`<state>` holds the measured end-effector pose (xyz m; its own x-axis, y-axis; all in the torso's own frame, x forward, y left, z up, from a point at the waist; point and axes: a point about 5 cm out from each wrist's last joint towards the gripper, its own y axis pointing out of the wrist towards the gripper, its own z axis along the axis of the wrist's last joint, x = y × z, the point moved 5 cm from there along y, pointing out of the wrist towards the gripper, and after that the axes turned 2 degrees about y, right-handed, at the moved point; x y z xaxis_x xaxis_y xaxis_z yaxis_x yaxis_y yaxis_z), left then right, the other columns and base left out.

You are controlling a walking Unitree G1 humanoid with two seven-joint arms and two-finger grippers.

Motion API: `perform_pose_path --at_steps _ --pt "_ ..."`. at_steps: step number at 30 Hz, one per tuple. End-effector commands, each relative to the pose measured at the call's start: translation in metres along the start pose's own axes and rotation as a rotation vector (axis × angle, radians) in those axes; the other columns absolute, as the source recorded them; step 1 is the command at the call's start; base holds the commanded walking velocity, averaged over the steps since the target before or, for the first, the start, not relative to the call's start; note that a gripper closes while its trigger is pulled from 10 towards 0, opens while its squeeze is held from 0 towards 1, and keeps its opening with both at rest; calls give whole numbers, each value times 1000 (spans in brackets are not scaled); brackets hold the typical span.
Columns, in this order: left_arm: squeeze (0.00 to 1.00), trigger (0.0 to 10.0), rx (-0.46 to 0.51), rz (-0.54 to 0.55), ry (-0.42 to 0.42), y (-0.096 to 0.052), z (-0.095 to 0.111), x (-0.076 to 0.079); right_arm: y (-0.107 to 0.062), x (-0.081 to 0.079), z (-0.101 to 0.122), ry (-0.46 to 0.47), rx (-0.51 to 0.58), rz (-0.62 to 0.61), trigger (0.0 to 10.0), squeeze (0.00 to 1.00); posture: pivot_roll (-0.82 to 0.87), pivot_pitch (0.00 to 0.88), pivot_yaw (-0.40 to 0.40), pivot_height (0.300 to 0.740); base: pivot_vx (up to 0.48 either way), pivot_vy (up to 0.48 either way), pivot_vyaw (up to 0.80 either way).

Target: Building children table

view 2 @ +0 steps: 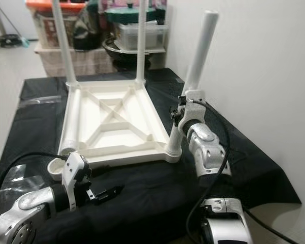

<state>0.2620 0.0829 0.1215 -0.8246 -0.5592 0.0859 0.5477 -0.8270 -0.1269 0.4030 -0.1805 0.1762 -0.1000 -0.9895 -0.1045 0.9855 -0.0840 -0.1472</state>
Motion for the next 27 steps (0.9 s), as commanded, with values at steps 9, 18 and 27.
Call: perform_pose_path --at_steps 9,18,27 --pt "0 10000 -4 -26 -4 3 -1 4 -19 -61 -4 139 -32 403 10000 0 72 0 -72 740 0 0 0" --pt "0 10000 -5 -24 -5 4 -2 5 -102 -94 39 -117 117 1203 10000 0 72 0 -77 740 0 0 0" --pt "0 10000 -9 -15 -1 2 -3 4 -90 -103 31 -117 64 1160 2118 0 93 0 -86 740 0 0 0"
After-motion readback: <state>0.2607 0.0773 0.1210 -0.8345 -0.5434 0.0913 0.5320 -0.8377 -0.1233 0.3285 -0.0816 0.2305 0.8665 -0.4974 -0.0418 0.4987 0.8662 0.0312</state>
